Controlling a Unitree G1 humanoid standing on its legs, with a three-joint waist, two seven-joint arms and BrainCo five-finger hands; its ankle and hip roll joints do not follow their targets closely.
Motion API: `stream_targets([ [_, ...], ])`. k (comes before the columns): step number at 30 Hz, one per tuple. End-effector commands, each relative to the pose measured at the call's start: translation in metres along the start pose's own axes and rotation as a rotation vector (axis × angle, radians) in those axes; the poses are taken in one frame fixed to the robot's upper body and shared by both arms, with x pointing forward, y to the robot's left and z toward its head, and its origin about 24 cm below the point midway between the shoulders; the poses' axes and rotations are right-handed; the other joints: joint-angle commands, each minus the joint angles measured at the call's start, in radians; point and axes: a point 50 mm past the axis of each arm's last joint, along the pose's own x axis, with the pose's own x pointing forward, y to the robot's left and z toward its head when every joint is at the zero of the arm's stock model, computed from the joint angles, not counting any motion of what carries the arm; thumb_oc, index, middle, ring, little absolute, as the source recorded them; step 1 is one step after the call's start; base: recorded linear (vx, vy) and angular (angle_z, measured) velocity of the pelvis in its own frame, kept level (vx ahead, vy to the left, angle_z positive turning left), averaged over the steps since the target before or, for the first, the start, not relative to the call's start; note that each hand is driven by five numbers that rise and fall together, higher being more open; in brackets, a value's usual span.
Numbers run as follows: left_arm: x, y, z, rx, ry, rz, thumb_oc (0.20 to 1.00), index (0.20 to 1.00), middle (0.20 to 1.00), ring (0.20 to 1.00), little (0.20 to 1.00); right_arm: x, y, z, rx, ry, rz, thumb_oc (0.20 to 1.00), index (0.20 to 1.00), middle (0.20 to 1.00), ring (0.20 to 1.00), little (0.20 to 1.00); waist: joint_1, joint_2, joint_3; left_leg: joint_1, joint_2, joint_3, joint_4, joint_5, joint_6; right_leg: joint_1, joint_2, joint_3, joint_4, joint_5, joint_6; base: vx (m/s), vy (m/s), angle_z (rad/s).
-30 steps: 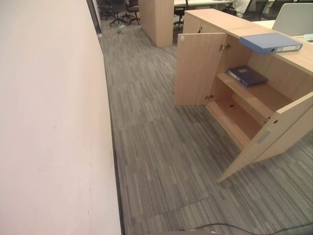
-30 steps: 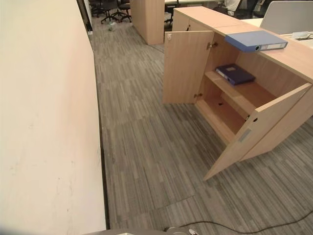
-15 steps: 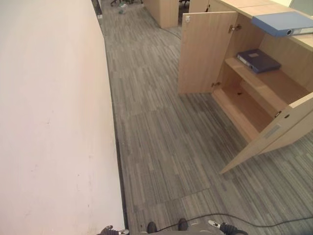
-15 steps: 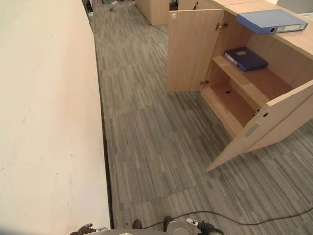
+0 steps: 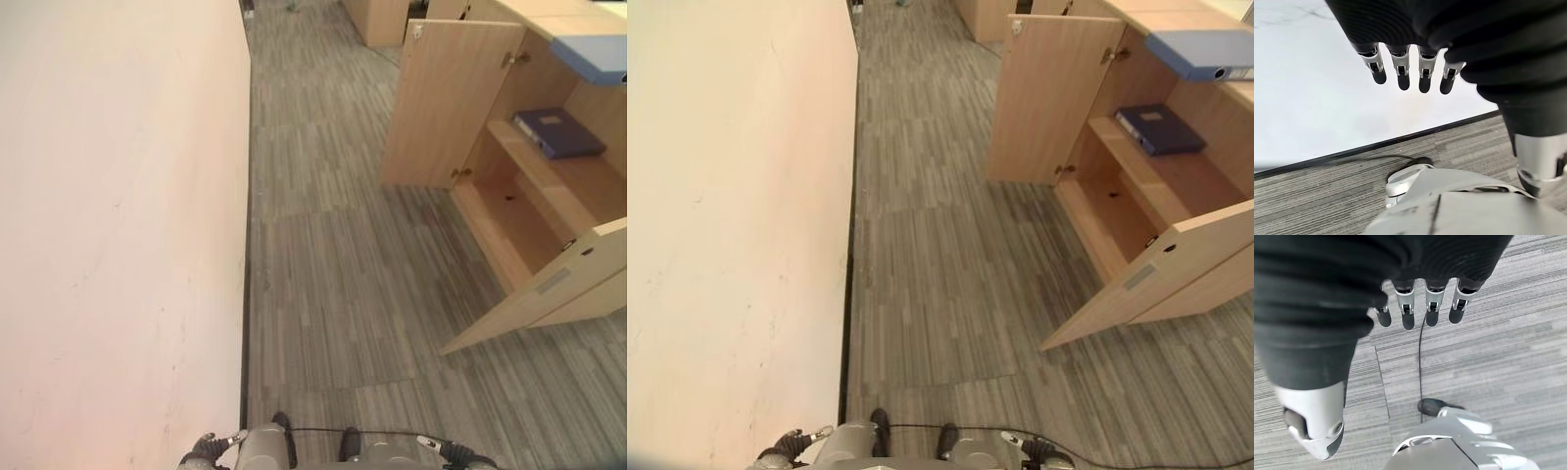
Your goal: Put the empty folder in the office cabinet
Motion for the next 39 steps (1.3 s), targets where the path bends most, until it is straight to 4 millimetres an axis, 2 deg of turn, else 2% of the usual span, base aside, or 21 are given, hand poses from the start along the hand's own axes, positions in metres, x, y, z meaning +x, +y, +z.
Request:
stream_targets([
  [1, -0.001, -0.003, -0.011, -0.004, 0.038, 0.000, 1.000, 1.000, 1.000, 1.000, 1.000, 0.000, -0.010, -0.003, 0.014, -0.002, -0.032, 1.000, 1.000, 1.000, 1.000, 1.000, 0.011, 0.009, -0.019, -0.037, 0.018, -0.002, -0.074, 0.065, 0.000, 0.077, -0.022, -0.022, -0.075, -0.005, 0.161, 0.17, 0.040, 0.08],
  [3, -0.002, -0.004, -0.012, 0.000, 0.040, -0.003, 1.000, 1.000, 1.000, 1.000, 1.000, 0.000, -0.010, -0.003, 0.009, -0.002, -0.036, 1.000, 1.000, 1.000, 1.000, 1.000, 0.017, 0.021, -0.018, -0.039, 0.020, 0.016, -0.148, 0.091, -0.007, 0.092, -0.017, -0.022, -0.075, -0.017, 0.164, 0.15, 0.074, 0.04],
  [5, -0.003, -0.006, -0.020, -0.002, 0.065, -0.010, 1.000, 1.000, 1.000, 1.000, 1.000, -0.001, -0.010, -0.006, 0.004, 0.003, -0.035, 1.000, 1.000, 1.000, 1.000, 1.000, 0.021, 0.034, -0.026, -0.047, 0.029, 0.031, -0.159, 0.082, -0.010, 0.108, -0.011, -0.019, -0.075, -0.025, 0.167, 0.17, 0.115, -0.02],
  [8, -0.005, -0.009, -0.032, -0.031, 0.101, -0.010, 1.000, 1.000, 1.000, 1.000, 1.000, -0.001, -0.006, -0.014, -0.008, 0.024, -0.023, 1.000, 1.000, 1.000, 1.000, 1.000, 0.027, 0.057, -0.049, -0.019, 0.036, 0.045, -0.159, 0.128, -0.021, 0.124, -0.006, -0.006, -0.075, -0.035, 0.164, 0.22, 0.166, -0.20],
  [11, -0.005, -0.008, -0.032, -0.051, 0.101, -0.003, 1.000, 1.000, 1.000, 1.000, 1.000, -0.001, -0.005, -0.018, -0.023, 0.038, -0.018, 1.000, 1.000, 1.000, 1.000, 1.000, 0.033, 0.053, -0.055, -0.004, 0.027, 0.049, -0.159, 0.118, -0.010, 0.136, -0.021, -0.003, -0.075, -0.043, 0.171, 0.23, 0.179, -0.35],
  [12, -0.005, -0.005, -0.032, -0.067, 0.103, 0.008, 1.000, 1.000, 1.000, 1.000, 1.000, -0.002, -0.002, -0.021, -0.041, 0.050, -0.006, 1.000, 1.000, 1.000, 1.000, 1.000, 0.039, 0.041, -0.064, 0.019, -0.004, 0.052, -0.159, 0.094, 0.013, 0.162, -0.057, -0.002, -0.075, -0.047, 0.188, 0.23, 0.180, -0.14],
  [14, -0.005, -0.004, -0.032, -0.069, 0.103, 0.010, 1.000, 1.000, 1.000, 1.000, 1.000, -0.002, -0.002, -0.021, -0.044, 0.050, -0.002, 1.000, 1.000, 1.000, 1.000, 1.000, 0.041, 0.038, -0.068, 0.026, -0.015, 0.053, -0.159, 0.084, 0.021, 0.165, -0.069, 0.000, -0.075, -0.044, 0.195, 0.19, 0.183, 0.25],
  [19, -0.003, -0.001, -0.021, -0.066, 0.066, 0.009, 1.000, 1.000, 1.000, 1.000, 1.000, -0.001, 0.004, -0.007, -0.044, 0.014, 0.020, 1.000, 1.000, 1.000, 1.000, 1.000, 0.047, 0.027, -0.094, 0.069, -0.083, 0.067, -0.159, 0.014, 0.066, 0.151, -0.150, 0.003, -0.011, -0.020, 0.241, 0.17, 0.208, -0.03],
  [20, -0.002, -0.001, -0.018, -0.064, 0.056, 0.010, 1.000, 1.000, 1.000, 1.000, 1.000, 0.000, 0.005, -0.004, -0.045, 0.004, 0.025, 1.000, 1.000, 1.000, 1.000, 1.000, 0.047, 0.026, -0.097, 0.077, -0.094, 0.071, -0.159, 0.002, 0.074, 0.141, -0.167, 0.004, 0.017, -0.011, 0.250, 0.21, 0.320, -0.13],
  [21, -0.001, 0.001, -0.012, -0.061, 0.037, 0.009, 1.000, 1.000, 1.000, 1.000, 1.000, 0.000, 0.005, 0.002, -0.050, -0.010, 0.027, 1.000, 1.000, 1.000, 1.000, 1.000, 0.052, 0.029, -0.100, 0.107, -0.126, 0.078, -0.159, -0.032, 0.100, 0.111, -0.215, -0.002, 0.123, 0.016, 0.265, 0.23, 0.393, -0.15],
  [23, 0.000, 0.004, -0.005, -0.046, 0.012, 0.006, 1.000, 1.000, 1.000, 1.000, 1.000, 0.000, 0.005, 0.006, -0.048, -0.021, 0.032, 1.000, 1.000, 1.000, 1.000, 1.000, 0.047, 0.032, -0.093, 0.154, -0.173, 0.070, -0.159, -0.072, 0.135, 0.057, -0.285, -0.012, 0.303, 0.126, 0.274, 0.19, 0.337, -0.08],
  [24, 0.000, 0.004, -0.005, -0.046, 0.012, 0.006, 1.000, 1.000, 1.000, 1.000, 1.000, 0.000, 0.005, 0.006, -0.048, -0.021, 0.032, 1.000, 1.000, 1.000, 1.000, 1.000, 0.047, 0.032, -0.093, 0.154, -0.174, 0.071, -0.159, -0.072, 0.135, 0.056, -0.286, -0.011, 0.305, 0.125, 0.275, 0.10, 0.193, 0.18],
  [25, 0.000, 0.004, -0.004, -0.043, 0.010, 0.004, 1.000, 1.000, 1.000, 1.000, 1.000, 0.000, 0.004, 0.007, -0.045, -0.024, 0.030, 1.000, 1.000, 1.000, 1.000, 1.000, 0.045, 0.034, -0.087, 0.168, -0.189, 0.065, -0.159, -0.081, 0.149, 0.030, -0.309, -0.011, 0.392, 0.173, 0.268, 0.13, 0.186, 0.44],
  [29, 0.001, 0.008, -0.005, -0.025, 0.018, 0.009, 1.000, 1.000, 1.000, 1.000, 1.000, 0.000, 0.004, 0.010, -0.033, -0.035, 0.027, 1.000, 1.000, 1.000, 1.000, 1.000, 0.030, 0.043, -0.062, 0.237, -0.226, 0.051, -0.159, -0.149, 0.177, -0.068, -0.388, -0.025, 0.628, 0.207, 0.265, 0.16, 0.233, 0.51],
  [30, 0.001, 0.009, -0.005, -0.017, 0.019, 0.014, 1.000, 1.000, 1.000, 1.000, 1.000, 0.000, 0.004, 0.018, -0.029, -0.062, 0.029, 1.000, 1.000, 1.000, 1.000, 1.000, 0.021, 0.063, -0.037, 0.260, -0.203, 0.043, -0.159, -0.152, 0.170, -0.140, -0.366, -0.043, 0.605, 0.165, 0.240, 0.13, 0.032, 0.36],
  [32, 0.001, 0.009, -0.005, -0.015, 0.020, 0.012, 1.000, 1.000, 1.000, 1.000, 1.000, 0.000, 0.005, 0.020, -0.027, -0.070, 0.031, 1.000, 1.000, 1.000, 1.000, 1.000, 0.016, 0.071, -0.024, 0.269, -0.192, 0.038, -0.159, -0.149, 0.163, -0.153, -0.346, -0.048, 0.559, 0.154, 0.235, 0.10, -0.057, -0.24],
  [33, 0.000, 0.008, -0.008, -0.011, 0.031, 0.009, 1.000, 1.000, 1.000, 1.000, 1.000, 0.000, 0.005, 0.025, -0.013, -0.084, 0.032, 1.000, 1.000, 1.000, 1.000, 1.000, 0.006, 0.072, -0.008, 0.285, -0.179, 0.036, -0.159, -0.152, 0.150, -0.181, -0.313, -0.054, 0.449, 0.152, 0.241, 0.21, -0.176, -0.36],
  [34, 0.000, 0.007, -0.009, -0.009, 0.035, 0.005, 1.000, 1.000, 1.000, 1.000, 1.000, 0.000, 0.006, 0.027, -0.001, -0.087, 0.034, 1.000, 1.000, 1.000, 1.000, 1.000, -0.008, 0.068, 0.005, 0.303, -0.168, 0.030, -0.159, -0.164, 0.130, -0.189, -0.269, -0.060, 0.249, 0.182, 0.260, 0.21, -0.172, -0.27],
  [35, 0.000, 0.007, -0.009, -0.009, 0.035, 0.005, 1.000, 1.000, 1.000, 1.000, 1.000, 0.000, 0.006, 0.027, -0.001, -0.087, 0.033, 1.000, 1.000, 1.000, 1.000, 1.000, -0.008, 0.068, 0.005, 0.304, -0.168, 0.030, -0.159, -0.164, 0.130, -0.188, -0.268, -0.060, 0.248, 0.183, 0.260, 0.19, -0.234, -0.17],
  [36, 0.000, 0.008, -0.010, -0.005, 0.042, 0.006, 1.000, 1.000, 1.000, 1.000, 1.000, 0.000, 0.008, 0.027, 0.012, -0.086, 0.037, 1.000, 1.000, 1.000, 1.000, 1.000, -0.027, 0.042, 0.008, 0.310, -0.171, 0.021, -0.159, -0.163, 0.116, -0.214, -0.238, -0.038, 0.090, 0.243, 0.273, 0.07, -0.124, -0.13],
  [39, 0.000, 0.008, -0.012, 0.004, 0.047, 0.004, 1.000, 1.000, 1.000, 1.000, 1.000, 0.000, 0.007, 0.019, 0.014, -0.059, 0.038, 1.000, 1.000, 1.000, 1.000, 1.000, -0.034, 0.019, 0.003, 0.330, -0.169, -0.001, -0.159, -0.183, 0.106, -0.204, -0.212, 0.000, -0.003, 0.260, 0.289, 0.21, -0.184, 0.53],
])
